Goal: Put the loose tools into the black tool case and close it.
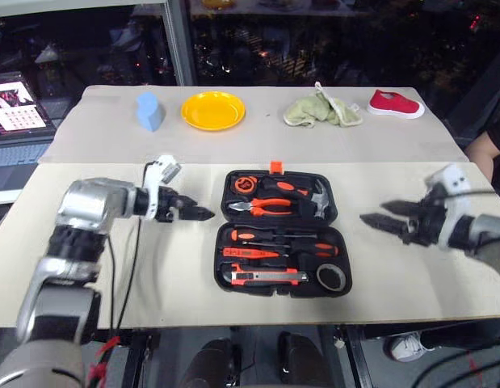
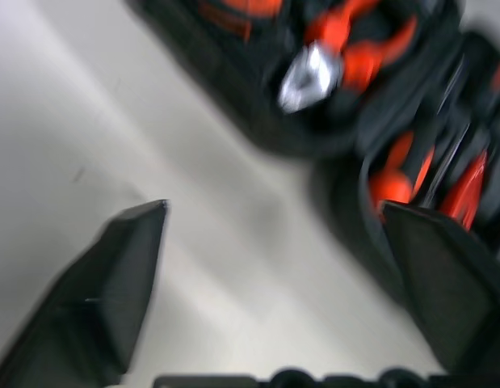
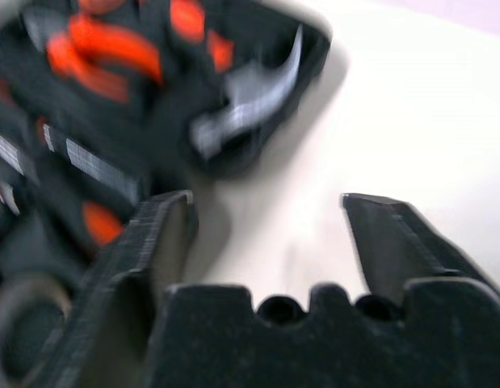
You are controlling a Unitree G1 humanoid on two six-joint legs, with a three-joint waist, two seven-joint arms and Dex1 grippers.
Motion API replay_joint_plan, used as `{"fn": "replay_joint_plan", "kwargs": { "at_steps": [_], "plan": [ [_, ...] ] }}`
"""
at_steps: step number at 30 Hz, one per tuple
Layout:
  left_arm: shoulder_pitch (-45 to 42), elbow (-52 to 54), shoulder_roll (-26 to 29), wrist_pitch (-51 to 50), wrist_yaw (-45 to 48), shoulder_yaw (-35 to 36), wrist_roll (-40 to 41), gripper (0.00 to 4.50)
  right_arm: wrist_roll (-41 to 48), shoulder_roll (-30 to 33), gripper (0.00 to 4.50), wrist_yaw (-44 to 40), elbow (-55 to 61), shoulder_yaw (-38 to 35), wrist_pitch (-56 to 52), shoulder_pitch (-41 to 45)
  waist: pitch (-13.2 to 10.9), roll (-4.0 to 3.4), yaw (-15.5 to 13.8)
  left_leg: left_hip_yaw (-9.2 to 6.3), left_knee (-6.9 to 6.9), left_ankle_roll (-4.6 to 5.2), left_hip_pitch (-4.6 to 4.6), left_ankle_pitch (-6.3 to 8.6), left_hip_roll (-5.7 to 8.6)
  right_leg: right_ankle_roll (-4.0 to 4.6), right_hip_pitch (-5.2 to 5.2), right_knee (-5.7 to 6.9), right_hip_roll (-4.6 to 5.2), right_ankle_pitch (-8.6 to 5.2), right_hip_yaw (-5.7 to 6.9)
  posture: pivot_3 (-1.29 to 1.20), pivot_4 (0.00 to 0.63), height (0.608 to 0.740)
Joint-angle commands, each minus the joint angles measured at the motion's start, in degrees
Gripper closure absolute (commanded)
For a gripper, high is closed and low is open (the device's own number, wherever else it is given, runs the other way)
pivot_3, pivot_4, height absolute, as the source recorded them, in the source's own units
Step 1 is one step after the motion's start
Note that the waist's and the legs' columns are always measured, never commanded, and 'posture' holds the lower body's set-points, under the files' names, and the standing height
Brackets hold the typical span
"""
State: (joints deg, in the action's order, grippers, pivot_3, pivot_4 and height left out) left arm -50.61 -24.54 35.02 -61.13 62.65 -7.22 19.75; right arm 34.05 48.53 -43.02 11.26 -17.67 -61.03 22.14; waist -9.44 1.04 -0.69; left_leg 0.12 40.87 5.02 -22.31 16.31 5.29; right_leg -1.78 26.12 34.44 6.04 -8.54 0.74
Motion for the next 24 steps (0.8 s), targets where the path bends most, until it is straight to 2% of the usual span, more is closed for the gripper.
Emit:
{"fn": "replay_joint_plan", "kwargs": {
  "at_steps": [1, 3, 4, 5, 8, 20, 23, 24],
  "plan": [
    [-6.00, -10.13, -3.68, -0.53, -5.86, 2.49, -1.21, 0.03, -0.05, -2.96, 0.98, 3.42, -6.11, 2.98, -3.79, 6.24, 0.01, 0.02, 0.01, -0.01, -0.01, 0.00, -0.02, 0.00, 0.00, 0.00, 0.03, 0.02, -0.02, 0.00, 0.00, 0.00, 0.150, 0.740],
    [-7.76, -13.80, -5.30, 0.99, -7.28, 2.67, -1.84, 0.03, -1.16, -4.17, 0.98, 4.17, -9.01, 4.97, -3.54, 8.68, 0.01, 0.01, 0.15, 0.00, -0.05, 0.00, -0.12, 0.00, 0.01, 0.01, 0.13, 0.06, 0.02, 0.01, 0.00, 0.00, 0.150, 0.740],
    [-8.45, -15.11, -5.75, 1.37, -7.42, 2.67, -2.00, 0.56, -1.60, -4.61, 1.22, 4.43, -10.32, 5.80, -3.24, 9.66, 0.01, 0.01, 0.19, 0.00, -0.05, 0.00, -0.17, 0.00, 0.01, 0.01, 0.17, 0.22, 0.03, 0.01, 0.00, 0.00, 0.150, 0.740],
    [-8.97, -16.11, -6.02, 1.81, -7.40, 2.53, -2.20, 0.74, -1.90, -4.92, 1.47, 4.59, -11.41, 6.51, -3.02, 10.50, 0.01, 0.01, 0.20, 0.01, -0.06, 0.00, -0.19, 0.00, 0.03, 0.01, 0.21, 0.28, 0.06, 0.01, 0.00, 0.00, 0.150, 0.740],
    [-9.69, -17.15, -5.87, 2.56, -5.80, 1.07, -2.72, 1.89, -1.51, -5.33, 2.35, 4.00, -13.18, 7.86, -3.73, 12.27, 0.01, 0.01, 0.22, 0.00, -0.06, 0.00, -0.27, 0.00, 0.04, 0.01, 0.32, 0.32, 0.09, 0.01, 0.02, 0.00, 0.150, 0.740],
    [-9.33, -15.65, -6.43, 2.55, -3.95, -0.13, -3.20, 1.89, -1.02, -5.78, 2.35, 3.39, -17.28, 9.64, -5.55, 14.67, 0.01, 0.01, 0.27, -0.01, -0.01, -0.02, -0.31, 0.00, 0.06, 0.01, 0.31, 0.44, 0.17, 0.01, 0.00, 0.00, 0.150, 0.740],
    [-9.25, -15.36, -6.42, 2.40, -3.81, -0.23, -3.18, 1.96, -1.57, -6.37, 1.63, 3.73, -18.23, 10.03, -5.56, 15.41, 0.01, 0.01, 0.30, -0.02, -0.01, -0.01, -0.31, 0.01, 0.06, 0.01, 0.32, 0.43, 0.17, 0.01, 0.00, 0.00, 0.150, 0.740],
    [-9.19, -15.21, -6.40, 2.40, -3.77, -0.30, -3.21, 1.96, -1.80, -6.60, 1.24, 3.86, -18.59, 10.23, -5.46, 15.57, 0.01, 0.01, 0.32, -0.02, -0.02, -0.01, -0.31, 0.01, 0.06, 0.01, 0.32, 0.43, 0.17, 0.01, 0.00, 0.00, 0.150, 0.740]
  ]
}}
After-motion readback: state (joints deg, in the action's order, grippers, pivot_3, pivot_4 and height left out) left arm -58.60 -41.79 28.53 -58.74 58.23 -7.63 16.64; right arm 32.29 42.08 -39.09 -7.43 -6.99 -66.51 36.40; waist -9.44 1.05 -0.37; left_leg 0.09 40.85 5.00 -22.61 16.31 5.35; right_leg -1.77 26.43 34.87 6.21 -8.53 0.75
